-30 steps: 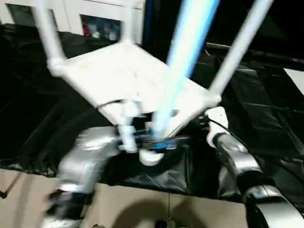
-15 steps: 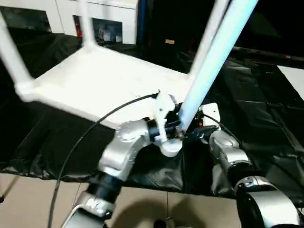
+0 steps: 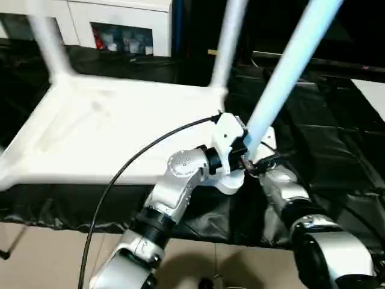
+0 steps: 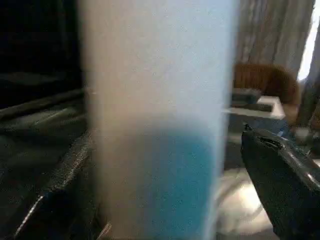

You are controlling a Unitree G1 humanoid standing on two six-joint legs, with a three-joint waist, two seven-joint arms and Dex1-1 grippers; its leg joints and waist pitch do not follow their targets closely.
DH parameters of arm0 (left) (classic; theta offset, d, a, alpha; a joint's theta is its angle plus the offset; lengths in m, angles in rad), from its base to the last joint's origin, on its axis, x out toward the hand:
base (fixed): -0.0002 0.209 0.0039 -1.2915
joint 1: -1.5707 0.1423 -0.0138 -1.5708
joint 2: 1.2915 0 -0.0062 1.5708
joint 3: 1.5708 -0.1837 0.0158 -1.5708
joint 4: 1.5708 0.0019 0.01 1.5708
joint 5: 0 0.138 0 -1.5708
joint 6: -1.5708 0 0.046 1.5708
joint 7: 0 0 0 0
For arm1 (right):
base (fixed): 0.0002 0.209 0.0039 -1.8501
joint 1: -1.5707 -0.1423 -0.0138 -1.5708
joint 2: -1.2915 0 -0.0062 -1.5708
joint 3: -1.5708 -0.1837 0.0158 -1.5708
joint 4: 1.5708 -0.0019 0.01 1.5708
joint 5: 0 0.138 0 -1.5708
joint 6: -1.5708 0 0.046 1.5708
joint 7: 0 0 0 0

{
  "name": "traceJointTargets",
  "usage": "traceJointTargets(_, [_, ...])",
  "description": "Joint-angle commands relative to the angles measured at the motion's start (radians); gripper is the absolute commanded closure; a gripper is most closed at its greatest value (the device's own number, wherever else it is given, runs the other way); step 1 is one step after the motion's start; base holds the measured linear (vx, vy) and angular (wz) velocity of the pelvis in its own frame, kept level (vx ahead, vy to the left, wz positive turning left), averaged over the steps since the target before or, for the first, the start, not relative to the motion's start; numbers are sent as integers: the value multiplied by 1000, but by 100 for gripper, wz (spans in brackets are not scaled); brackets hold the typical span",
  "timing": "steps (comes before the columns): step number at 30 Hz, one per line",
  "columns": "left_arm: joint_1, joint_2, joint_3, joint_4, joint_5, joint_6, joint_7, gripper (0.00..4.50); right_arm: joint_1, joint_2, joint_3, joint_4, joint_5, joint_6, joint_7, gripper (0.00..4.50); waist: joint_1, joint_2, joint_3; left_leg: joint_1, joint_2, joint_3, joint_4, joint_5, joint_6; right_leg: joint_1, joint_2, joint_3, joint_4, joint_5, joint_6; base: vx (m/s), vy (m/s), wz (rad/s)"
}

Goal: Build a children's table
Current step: Rotate table base

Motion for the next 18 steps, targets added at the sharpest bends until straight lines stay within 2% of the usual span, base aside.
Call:
traceJointTargets(1, [9,30,3,-19,2,1,-41,4,10,-41,-16,2,5,-14,17,105,14,4,-81,-11,-7,15,-58,-119,105,78,-50,33,-67,-118,-270,0,0,0])
traceJointTargets(3, [32,81,10,-56,-24,27,-124,4,44,-89,-22,-13,6,-21,74,105,24,7,-81,-9,-5,17,-59,-120,102,77,-50,33,-63,-103,-276,0,0,0])
traceJointTargets(5, [36,93,11,-62,-33,34,-150,4,52,-100,-21,-16,5,-25,90,105,34,7,-82,-8,-5,19,-58,-113,101,76,-50,35,-60,-88,-278,0,0,0])
traceJointTargets(6, [45,119,5,-78,-46,64,-189,4,69,-118,-18,-34,6,-27,130,105,38,12,-82,-6,-6,20,-59,-110,100,74,-49,35,-60,-79,-281,0,0,0])
traceJointTargets(7, [54,160,-6,-84,-42,84,-230,4,98,-146,-11,-66,6,-32,192,105,39,10,-84,-10,-6,18,-58,-102,105,79,-49,35,-55,-59,-285,0,0,0])
traceJointTargets(8, [59,184,-16,-86,-37,88,-258,4,115,-160,-4,-89,7,-31,229,105,40,19,-82,-9,-4,18,-60,-105,109,77,-50,35,-57,-59,-284,0,0,0])
traceJointTargets(9, [62,204,-24,-84,-32,92,-279,4,130,-172,3,-114,7,-29,261,105,39,14,-82,-9,-5,18,-60,-110,110,78,-49,33,-60,-63,-282,0,0,0])
traceJointTargets(10, [61,232,-35,-75,-24,105,-300,4,154,-187,17,-156,10,-25,311,105,39,16,-82,-11,-5,17,-60,-113,107,80,-50,34,-59,-72,-281,0,0,0])
traceJointTargets(11, [53,275,-54,-39,7,95,-324,4,207,-217,40,-259,25,-3,402,105,39,15,-79,-10,-7,17,-61,-127,105,80,-47,34,-65,-91,-272,0,0,0])
traceJointTargets(12, [45,292,-61,-9,30,74,-328,32,243,-235,50,-334,43,23,454,105,40,14,-78,-11,-9,15,-62,-133,111,83,-43,33,-68,-100,-259,0,0,0])
traceJointTargets(14, [35,304,-65,18,47,55,-331,40,277,-252,58,-410,65,52,496,88,38,12,-76,-14,-11,12,-64,-146,105,87,-46,34,-77,-166,-226,0,0,0])
traceJointTargets(15, [29,314,-70,34,58,43,-339,46,302,-267,65,-467,79,70,519,78,34,13,-77,-13,-8,11,-64,-147,89,84,-50,34,-78,-204,-221,0,0,0])
traceJointTargets(16, [25,320,-73,41,62,39,-348,60,319,-278,69,-505,89,84,534,68,35,12,-75,-13,-10,11,-64,-150,86,84,-48,33,-84,-224,-213,0,0,0])
traceJointTargets(17, [13,340,-79,64,77,28,-371,76,371,-318,80,-619,125,132,588,61,37,13,-73,-9,-9,13,-64,-157,85,80,-46,36,-88,-241,-203,0,0,0])
traceJointTargets(18, [2,349,-80,80,85,18,-378,85,404,-347,88,-686,145,166,622,52,40,11,-74,-9,-7,11,-64,-153,88,81,-47,37,-84,-235,-197,0,0,0])
